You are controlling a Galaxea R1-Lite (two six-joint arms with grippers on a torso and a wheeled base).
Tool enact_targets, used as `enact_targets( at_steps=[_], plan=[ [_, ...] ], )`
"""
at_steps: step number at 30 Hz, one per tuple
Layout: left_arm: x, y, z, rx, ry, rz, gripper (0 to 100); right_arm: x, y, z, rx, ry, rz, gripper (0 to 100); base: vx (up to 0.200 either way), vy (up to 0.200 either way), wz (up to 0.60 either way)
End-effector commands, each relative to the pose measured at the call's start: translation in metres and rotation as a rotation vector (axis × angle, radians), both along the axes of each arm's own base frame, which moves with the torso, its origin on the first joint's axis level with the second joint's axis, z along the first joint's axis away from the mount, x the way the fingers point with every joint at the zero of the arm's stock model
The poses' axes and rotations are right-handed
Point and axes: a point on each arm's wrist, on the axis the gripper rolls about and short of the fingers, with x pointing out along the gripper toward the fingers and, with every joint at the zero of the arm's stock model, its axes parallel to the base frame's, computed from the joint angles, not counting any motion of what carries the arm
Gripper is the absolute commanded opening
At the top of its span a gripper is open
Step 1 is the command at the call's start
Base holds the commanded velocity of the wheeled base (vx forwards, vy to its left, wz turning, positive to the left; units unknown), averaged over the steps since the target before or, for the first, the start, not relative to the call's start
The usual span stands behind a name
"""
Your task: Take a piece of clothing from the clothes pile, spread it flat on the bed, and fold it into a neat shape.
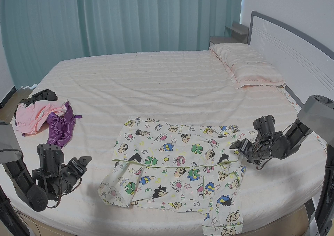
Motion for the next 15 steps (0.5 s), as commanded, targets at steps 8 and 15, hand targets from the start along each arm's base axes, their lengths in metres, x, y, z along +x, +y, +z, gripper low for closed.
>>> enact_targets(
  at_steps=[8, 15],
  plan=[
    [-0.008, -0.055, -0.006, -0.010, 0.016, -0.257, 100, -0.050, -0.002, 0.034, 0.033, -0.088, 0.030, 100, 0.000, 0.000, 0.00],
    [0.015, -0.071, -0.040, 0.037, 0.094, -0.290, 100, -0.078, -0.005, 0.020, 0.062, -0.155, 0.053, 100, 0.000, 0.000, 0.00]
  ],
)
